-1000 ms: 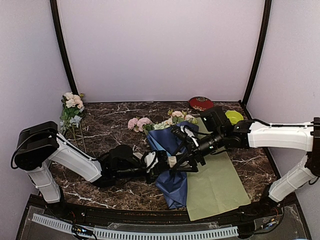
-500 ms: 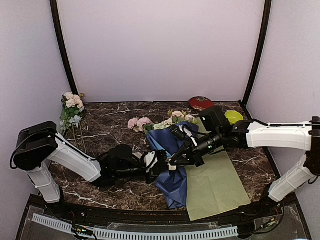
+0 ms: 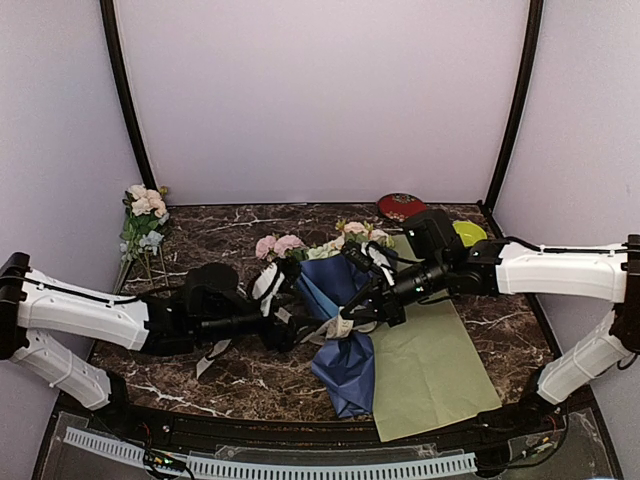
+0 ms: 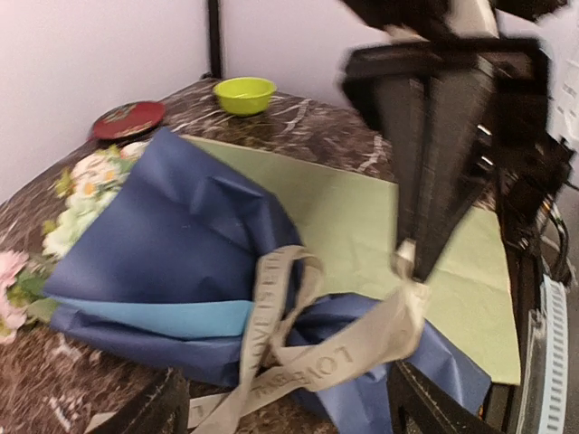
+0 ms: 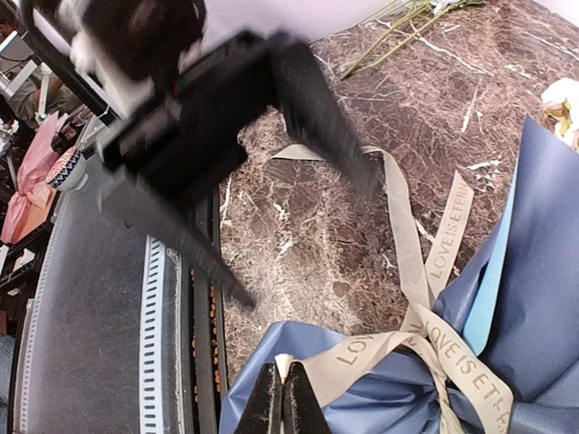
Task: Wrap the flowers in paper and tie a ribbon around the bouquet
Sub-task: Cross the half-tied ribbon over the folded bouquet.
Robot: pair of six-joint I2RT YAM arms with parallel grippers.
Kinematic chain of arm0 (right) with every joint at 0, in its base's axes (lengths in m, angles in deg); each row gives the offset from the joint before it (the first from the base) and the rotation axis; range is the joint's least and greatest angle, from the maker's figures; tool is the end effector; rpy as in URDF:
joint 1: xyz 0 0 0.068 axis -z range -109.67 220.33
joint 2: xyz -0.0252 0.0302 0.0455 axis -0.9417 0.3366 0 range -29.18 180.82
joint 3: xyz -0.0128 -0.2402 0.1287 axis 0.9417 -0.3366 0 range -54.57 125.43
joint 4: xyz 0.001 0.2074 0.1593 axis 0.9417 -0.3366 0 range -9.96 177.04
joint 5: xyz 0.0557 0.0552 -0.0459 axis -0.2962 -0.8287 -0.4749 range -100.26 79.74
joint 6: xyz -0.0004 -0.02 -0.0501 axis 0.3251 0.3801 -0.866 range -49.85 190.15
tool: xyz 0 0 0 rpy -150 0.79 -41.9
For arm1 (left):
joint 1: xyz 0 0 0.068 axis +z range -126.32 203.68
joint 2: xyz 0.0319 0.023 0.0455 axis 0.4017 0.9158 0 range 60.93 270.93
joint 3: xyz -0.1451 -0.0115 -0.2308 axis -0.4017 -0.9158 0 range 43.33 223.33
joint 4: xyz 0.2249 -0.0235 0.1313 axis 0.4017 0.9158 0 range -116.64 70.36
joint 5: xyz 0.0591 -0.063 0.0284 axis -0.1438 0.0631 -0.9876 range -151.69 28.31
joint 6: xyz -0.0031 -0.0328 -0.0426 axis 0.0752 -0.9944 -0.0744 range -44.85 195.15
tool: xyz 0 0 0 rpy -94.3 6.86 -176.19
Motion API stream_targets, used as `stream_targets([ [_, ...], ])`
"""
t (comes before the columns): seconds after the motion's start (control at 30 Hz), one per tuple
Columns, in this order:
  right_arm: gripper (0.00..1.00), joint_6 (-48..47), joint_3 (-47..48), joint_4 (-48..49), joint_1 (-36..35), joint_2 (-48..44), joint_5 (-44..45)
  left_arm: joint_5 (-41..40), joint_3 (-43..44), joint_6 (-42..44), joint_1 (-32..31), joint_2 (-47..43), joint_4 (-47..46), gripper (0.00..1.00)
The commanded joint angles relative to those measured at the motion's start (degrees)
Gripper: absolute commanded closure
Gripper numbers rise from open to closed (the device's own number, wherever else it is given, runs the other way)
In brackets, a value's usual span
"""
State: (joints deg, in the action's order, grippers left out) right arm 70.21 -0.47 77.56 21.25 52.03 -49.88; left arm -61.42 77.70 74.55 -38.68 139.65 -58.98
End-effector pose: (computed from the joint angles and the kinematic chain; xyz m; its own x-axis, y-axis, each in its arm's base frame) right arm 0.1835 0.2466 0.2557 -0.3913 -0.4502 -0.8026 -0.9171 0.1181 0.3808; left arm 0.1356 -0.2593 0.2214 -0.1058 0.1794 -0.9781 0.8870 0.4616 -0.0112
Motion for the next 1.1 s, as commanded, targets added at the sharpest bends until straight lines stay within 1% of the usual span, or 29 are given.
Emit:
stream_targets([
  [0.0, 1.0, 0.0, 2.1, 0.4, 0.4, -0.8, 1.3, -14.5, 7.0, -19.8, 5.3, -5.2, 36.9, 0.23],
  [0.07, 1.0, 0.1, 2.4, 0.5, 0.4, -0.5, 1.3, -15.7, 7.4, -27.6, 11.2, -6.0, 45.8, 0.23],
  [0.1, 1.0, 0.1, 2.5, 0.4, 0.4, -0.3, 1.2, -15.6, 7.0, -29.8, 13.5, -6.3, 48.5, 0.22],
  [0.17, 1.0, 0.1, 2.9, 0.2, 0.4, 0.2, 0.9, -14.7, 5.2, -31.4, 17.5, -6.7, 50.1, 0.2],
  [0.27, 1.0, 0.4, 3.2, -0.3, 0.5, 0.7, 0.6, -12.5, 2.3, -30.9, 20.3, -6.3, 47.5, 0.17],
  [0.37, 1.0, 0.5, 3.3, -0.5, 0.4, 0.6, 0.5, -11.6, 0.9, -30.2, 21.0, -3.9, 45.2, 0.15],
  [0.47, 1.0, 0.5, 3.4, -0.7, 0.4, 0.5, 0.4, -8.8, 0.3, -28.5, 21.1, -0.2, 42.0, 0.15],
  [0.57, 1.0, 0.6, 3.6, -1.0, 0.4, 0.5, 0.6, -7.5, 0.3, -28.0, 21.1, 3.1, 40.8, 0.2],
  [0.63, 1.0, 0.6, 3.5, -1.2, 0.5, 0.4, 0.5, -9.2, -0.4, -28.1, 21.1, 4.6, 40.0, 0.26],
  [0.7, 1.0, 0.7, 3.4, -1.1, 0.4, 0.3, 0.3, -12.7, -1.2, -28.5, 21.1, 5.3, 38.8, 0.41],
  [0.73, 1.0, 0.8, 3.4, -1.0, 0.5, 0.2, 0.4, -13.7, -1.5, -28.4, 21.1, 5.3, 37.9, 0.52],
  [0.77, 1.0, 0.9, 3.4, -1.0, 0.4, 0.2, 0.4, -13.6, -1.8, -28.0, 21.1, 5.1, 36.9, 0.69],
  [0.8, 1.0, 1.0, 3.3, -0.9, 0.5, 0.2, 0.6, -12.6, -2.1, -27.0, 21.1, 4.6, 35.4, 0.88],
  [0.83, 1.0, 1.4, 3.3, -0.8, 0.5, 0.2, 0.9, -10.5, -2.6, -25.7, 21.1, 3.9, 33.8, 0.99],
  [0.97, 1.0, 3.2, 3.7, -0.4, 0.4, 0.8, 4.0, -0.7, -4.6, -20.1, 20.7, -2.4, 27.7, 1.0],
  [1.07, 1.0, 5.4, 4.8, 0.3, 0.9, 1.9, 7.8, 1.3, -3.9, -14.2, 17.1, -9.3, 25.8, 1.0],
])
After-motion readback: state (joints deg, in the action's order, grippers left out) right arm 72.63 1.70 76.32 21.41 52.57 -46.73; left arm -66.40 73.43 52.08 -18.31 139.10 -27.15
